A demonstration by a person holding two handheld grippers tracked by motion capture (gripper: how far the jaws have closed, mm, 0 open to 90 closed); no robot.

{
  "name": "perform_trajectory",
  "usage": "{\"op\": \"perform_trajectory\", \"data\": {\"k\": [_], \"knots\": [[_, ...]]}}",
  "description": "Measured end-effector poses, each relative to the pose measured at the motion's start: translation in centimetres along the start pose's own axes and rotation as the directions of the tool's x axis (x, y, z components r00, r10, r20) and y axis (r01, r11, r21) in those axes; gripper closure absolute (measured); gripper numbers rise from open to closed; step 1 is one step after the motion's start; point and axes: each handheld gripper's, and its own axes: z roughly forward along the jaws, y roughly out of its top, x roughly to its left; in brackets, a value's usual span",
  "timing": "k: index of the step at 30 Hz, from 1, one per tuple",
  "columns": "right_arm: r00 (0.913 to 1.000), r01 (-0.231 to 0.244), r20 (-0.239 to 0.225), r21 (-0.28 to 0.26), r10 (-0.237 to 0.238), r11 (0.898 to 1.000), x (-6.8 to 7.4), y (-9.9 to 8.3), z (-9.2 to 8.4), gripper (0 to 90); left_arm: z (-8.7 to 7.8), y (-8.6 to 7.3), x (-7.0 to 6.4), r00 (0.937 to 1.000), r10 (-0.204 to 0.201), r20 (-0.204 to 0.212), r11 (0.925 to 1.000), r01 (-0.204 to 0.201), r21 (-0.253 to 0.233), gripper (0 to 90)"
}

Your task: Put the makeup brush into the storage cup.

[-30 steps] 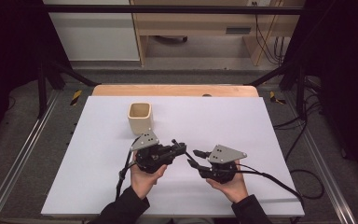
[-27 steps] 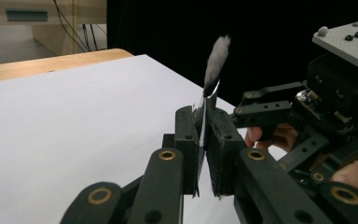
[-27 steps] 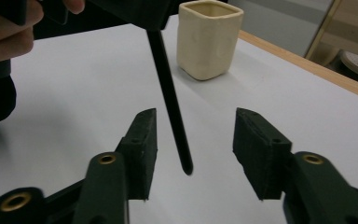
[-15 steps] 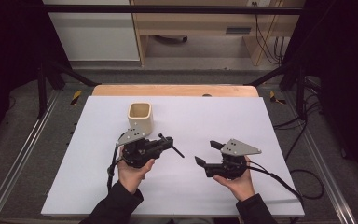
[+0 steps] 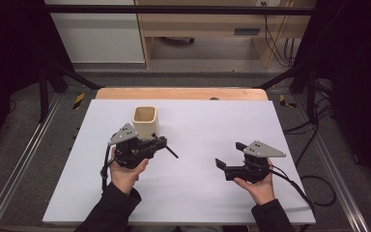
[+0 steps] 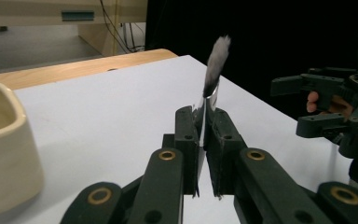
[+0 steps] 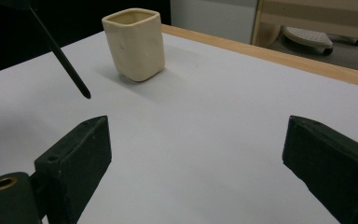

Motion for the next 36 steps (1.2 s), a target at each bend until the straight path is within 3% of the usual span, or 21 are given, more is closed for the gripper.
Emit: {"op": "perform_trajectory", "data": {"k": [12, 25, 36], "knots": [[0.9986, -0.03, 0.043, 0.006, 0.03, 1.0, -1.3, -0.2, -0.8, 8.2, -1.4, 0.7, 0.9, 0.9978, 0.015, -0.065, 0.9999, -0.015, -0.004, 83.6], [0.9963, -0.038, 0.077, 0.013, 0.037, 0.999, -2.2, -0.4, -1.4, 7.7, -2.6, 1.8, 2.5, 0.9897, 0.034, -0.139, 0.9994, -0.034, 0.003, 83.6], [0.9929, -0.048, 0.111, 0.034, 0.043, 0.998, -3.0, -0.9, -1.4, 6.8, -2.9, 2.2, 3.0, 0.9869, 0.034, -0.158, 0.9994, -0.033, 0.008, 83.6]]}}
